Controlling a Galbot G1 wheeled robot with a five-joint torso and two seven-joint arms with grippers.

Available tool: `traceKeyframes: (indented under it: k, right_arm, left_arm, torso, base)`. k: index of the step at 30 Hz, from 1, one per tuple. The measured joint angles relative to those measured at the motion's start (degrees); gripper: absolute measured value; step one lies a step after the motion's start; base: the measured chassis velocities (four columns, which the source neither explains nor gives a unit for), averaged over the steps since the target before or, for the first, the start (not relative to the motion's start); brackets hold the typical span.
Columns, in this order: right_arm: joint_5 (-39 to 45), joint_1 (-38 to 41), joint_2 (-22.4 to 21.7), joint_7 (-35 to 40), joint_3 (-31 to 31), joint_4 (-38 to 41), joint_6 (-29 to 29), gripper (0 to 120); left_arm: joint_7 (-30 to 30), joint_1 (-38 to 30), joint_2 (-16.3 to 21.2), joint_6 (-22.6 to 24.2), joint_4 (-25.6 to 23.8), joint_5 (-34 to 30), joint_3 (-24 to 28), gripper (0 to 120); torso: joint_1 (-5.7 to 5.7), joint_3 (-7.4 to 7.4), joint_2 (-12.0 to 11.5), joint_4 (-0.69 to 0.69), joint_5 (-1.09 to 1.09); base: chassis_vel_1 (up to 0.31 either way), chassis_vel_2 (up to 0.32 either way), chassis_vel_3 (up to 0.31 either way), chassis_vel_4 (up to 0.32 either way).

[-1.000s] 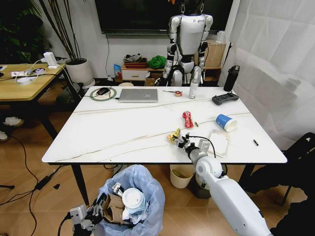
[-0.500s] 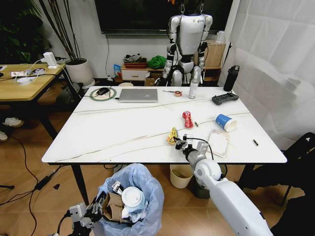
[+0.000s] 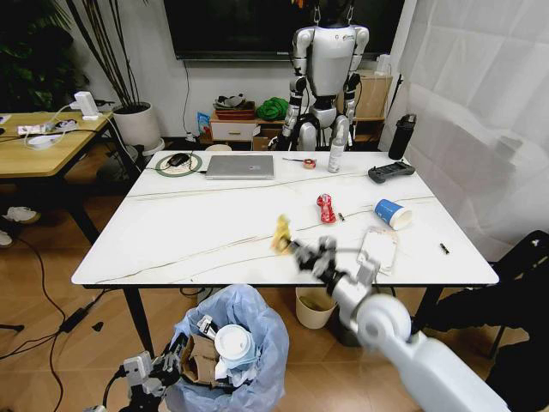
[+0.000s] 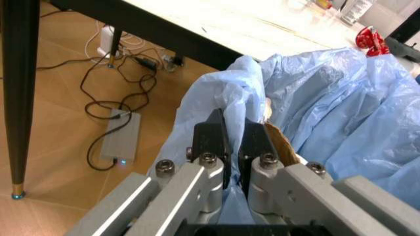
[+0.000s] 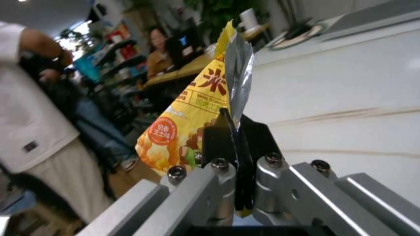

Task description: Pick up the trash bin and place the trash from the table into it.

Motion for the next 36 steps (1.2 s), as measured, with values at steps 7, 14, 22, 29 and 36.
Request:
traceKeyframes:
  k: [7, 14, 22, 29, 36]
  right_arm:
    - [-5.10, -2.75, -1.92, -1.79, -7.48, 2.57, 2.50, 0]
    - [-9.23, -3.32, -3.03, -1.40, -8.73, 2.73, 1.72, 16]
    - [-11.92, -4.42, -3.29, 0.28, -6.52, 2.09, 1.20, 43]
    - [-15.55, -5.73, -1.63, 3.85, 0.50, 3.52, 0.67, 69]
    - [-16.23, -6.76, 0.97, 10.50, 12.06, 5.26, -3.85, 96]
  left_arm:
    - [-0.14, -0.27, -0.18, 0.27, -0.27, 0.14, 0.09, 0]
    - [-0.25, -0.48, -0.26, 0.54, -0.54, 0.14, 0.31, 0]
    - [-0.38, -0.92, -0.16, 0.73, -0.48, 0.08, 0.55, 0]
    - [-0.45, -1.36, 0.36, 0.78, 0.19, -0.24, 0.83, 0]
    - [-0.40, -1.45, 1.36, 0.72, 0.59, -0.87, 0.97, 0]
  torso:
    - [0.00, 0.01, 0.00, -0.01, 0.00]
    - [0.00, 0.01, 0.00, -0.01, -0.01]
    - [0.01, 0.01, 0.00, -0.01, 0.00]
    - [0.01, 0.01, 0.00, -0.01, 0.00]
    - [0.01, 0.01, 0.00, -0.01, 0.01]
  base:
    - [0.000, 0.000, 0.000, 0.000]
    - [0.000, 0.000, 0.000, 0.000]
    - [0.000, 0.000, 0.000, 0.000]
    - [0.000, 0.000, 0.000, 0.000]
    - [0.000, 0.000, 0.000, 0.000]
